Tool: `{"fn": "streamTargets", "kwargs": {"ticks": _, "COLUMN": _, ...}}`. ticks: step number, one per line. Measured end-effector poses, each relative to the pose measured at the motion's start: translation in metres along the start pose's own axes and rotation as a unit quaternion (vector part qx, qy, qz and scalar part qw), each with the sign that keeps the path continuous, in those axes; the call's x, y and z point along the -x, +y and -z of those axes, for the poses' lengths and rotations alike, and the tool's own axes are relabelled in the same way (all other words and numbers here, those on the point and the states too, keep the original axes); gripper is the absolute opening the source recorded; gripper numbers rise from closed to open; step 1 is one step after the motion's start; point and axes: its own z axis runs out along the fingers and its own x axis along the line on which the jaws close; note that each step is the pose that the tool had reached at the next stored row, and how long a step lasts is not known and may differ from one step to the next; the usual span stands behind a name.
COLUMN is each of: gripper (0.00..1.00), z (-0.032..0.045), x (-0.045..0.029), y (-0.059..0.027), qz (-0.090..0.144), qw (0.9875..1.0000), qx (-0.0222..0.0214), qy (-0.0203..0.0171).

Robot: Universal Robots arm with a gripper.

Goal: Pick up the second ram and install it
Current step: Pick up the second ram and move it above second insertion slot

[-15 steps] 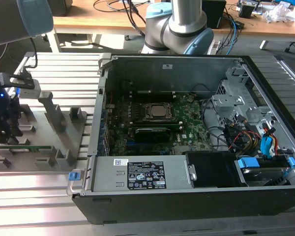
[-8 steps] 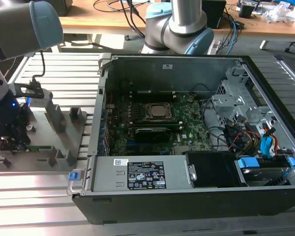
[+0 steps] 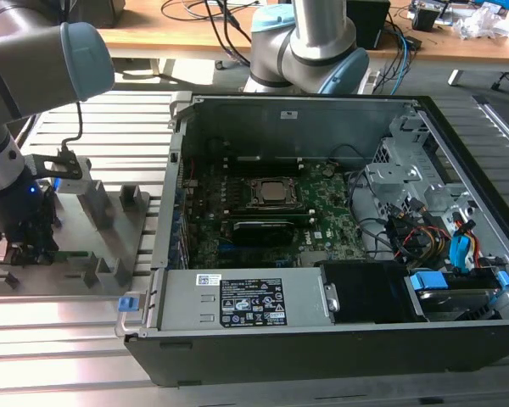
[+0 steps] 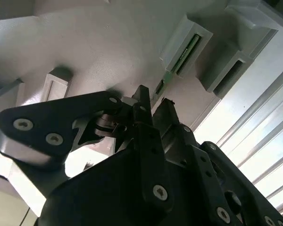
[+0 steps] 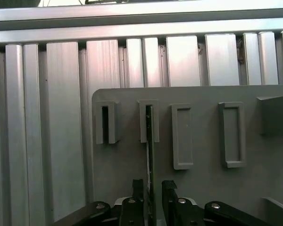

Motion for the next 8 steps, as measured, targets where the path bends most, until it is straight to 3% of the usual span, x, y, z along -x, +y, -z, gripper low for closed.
{"fn": "streamTargets", "kwargs": {"ticks": 2, "gripper": 0.30, "z": 0.0000, "x": -0.0001, "y": 0.0000, "qz": 0.000, "qw": 1.0000, "qx": 0.0000, "qy": 0.0000}}
{"fn": "streamTargets", "kwargs": {"ticks": 3, "gripper": 0.16, "z": 0.0001, "x": -0.0002, "y": 0.0000, "qz": 0.000, "qw": 1.0000, "qx": 0.0000, "qy": 0.0001}}
{"fn": "streamTargets", "kwargs": {"ticks": 8, "gripper": 0.14, "z": 0.0000, "x": -0.0004, "y": 0.0000, "qz": 0.000, "qw": 1.0000, "qx": 0.0000, "qy": 0.0000}}
